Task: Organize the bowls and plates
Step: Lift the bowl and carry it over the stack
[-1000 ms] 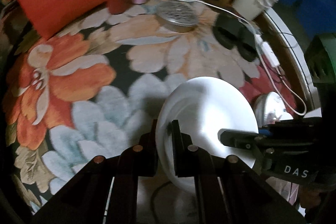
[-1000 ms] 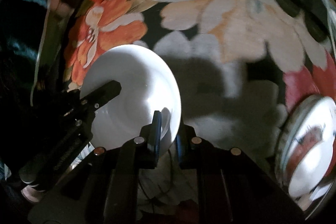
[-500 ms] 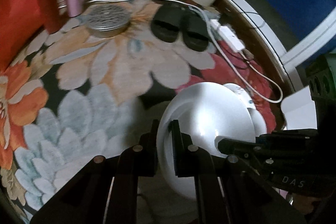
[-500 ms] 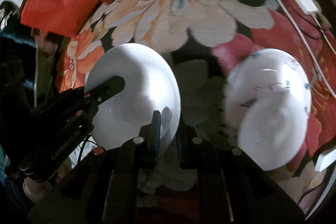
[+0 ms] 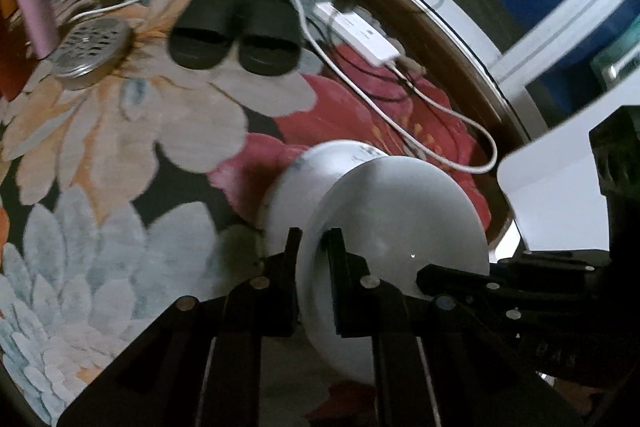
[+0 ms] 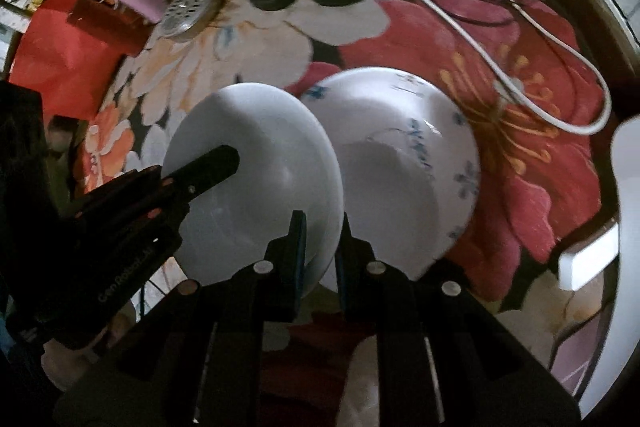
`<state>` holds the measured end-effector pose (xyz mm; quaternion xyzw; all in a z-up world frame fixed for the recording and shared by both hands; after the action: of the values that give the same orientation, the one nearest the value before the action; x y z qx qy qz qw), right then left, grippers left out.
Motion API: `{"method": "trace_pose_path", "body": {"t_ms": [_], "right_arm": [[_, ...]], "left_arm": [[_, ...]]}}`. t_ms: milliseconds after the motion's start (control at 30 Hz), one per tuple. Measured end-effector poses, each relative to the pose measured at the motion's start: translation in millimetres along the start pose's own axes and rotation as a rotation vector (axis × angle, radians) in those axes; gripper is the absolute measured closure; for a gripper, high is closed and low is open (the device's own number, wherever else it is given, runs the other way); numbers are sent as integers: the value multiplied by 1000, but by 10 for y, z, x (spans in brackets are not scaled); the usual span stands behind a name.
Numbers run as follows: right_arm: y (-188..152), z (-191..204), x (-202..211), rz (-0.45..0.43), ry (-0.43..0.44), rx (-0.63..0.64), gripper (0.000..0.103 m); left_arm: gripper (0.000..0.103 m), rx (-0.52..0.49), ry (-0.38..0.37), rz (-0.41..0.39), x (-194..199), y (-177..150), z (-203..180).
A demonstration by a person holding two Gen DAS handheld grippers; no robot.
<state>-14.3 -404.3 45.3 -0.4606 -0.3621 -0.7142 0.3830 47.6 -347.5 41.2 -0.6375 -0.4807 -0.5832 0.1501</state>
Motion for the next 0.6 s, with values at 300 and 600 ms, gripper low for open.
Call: {"method": "trace_pose_path", "body": {"t_ms": [300,600], "right_arm": [[-157,-414,-75,44,-66,-41,89],[-165,-454,-92,35,-112,-13,87]], "left_arm": [[87,-90,8,84,-359,-171,-339],[55,-105,-59,133,-432,-231,-416]]}}
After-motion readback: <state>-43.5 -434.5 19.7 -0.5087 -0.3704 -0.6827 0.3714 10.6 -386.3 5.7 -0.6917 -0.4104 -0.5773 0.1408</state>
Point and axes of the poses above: each gripper's, at about its wrist camera, not at the fingertips, and x roughly against the way its jaws point, z to its left, y to its top, the point moved 5 cm from there along -x, roughly the way its jaws point, and after that the axes turned 7 degrees about y, right-handed, at the moved point
